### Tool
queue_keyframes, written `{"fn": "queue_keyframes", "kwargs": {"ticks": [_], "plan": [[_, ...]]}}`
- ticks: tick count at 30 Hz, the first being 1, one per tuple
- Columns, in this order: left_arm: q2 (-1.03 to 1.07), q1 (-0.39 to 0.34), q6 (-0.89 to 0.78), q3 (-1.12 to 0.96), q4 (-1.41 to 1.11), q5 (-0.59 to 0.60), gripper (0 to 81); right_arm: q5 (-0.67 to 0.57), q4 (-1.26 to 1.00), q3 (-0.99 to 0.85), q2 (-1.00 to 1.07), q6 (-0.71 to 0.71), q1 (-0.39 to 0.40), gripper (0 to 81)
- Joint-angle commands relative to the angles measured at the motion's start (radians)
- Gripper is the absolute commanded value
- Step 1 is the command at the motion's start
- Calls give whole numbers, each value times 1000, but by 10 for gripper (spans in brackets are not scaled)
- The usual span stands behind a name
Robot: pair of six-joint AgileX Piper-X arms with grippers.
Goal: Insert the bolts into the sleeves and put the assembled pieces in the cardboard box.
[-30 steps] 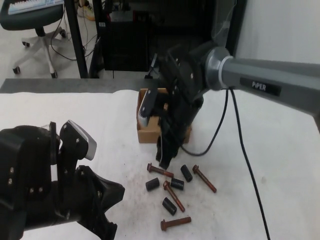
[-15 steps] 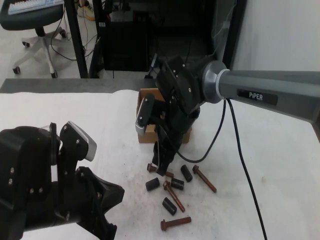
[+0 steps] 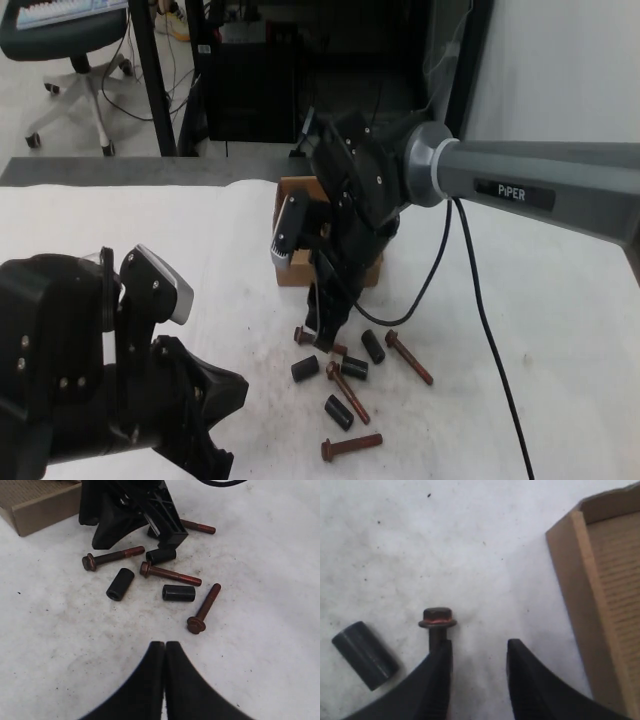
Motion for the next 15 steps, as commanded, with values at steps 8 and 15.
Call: {"fn": "queue_keyframes", "kwargs": {"ticks": [8,15], "plan": [[-13,-4,3,0,-2,3,3,-6,18,2,-2,-12,3,342],[-13,-4,3,0,-2,3,3,-6,-65,58,-2,-12,5,342]]}}
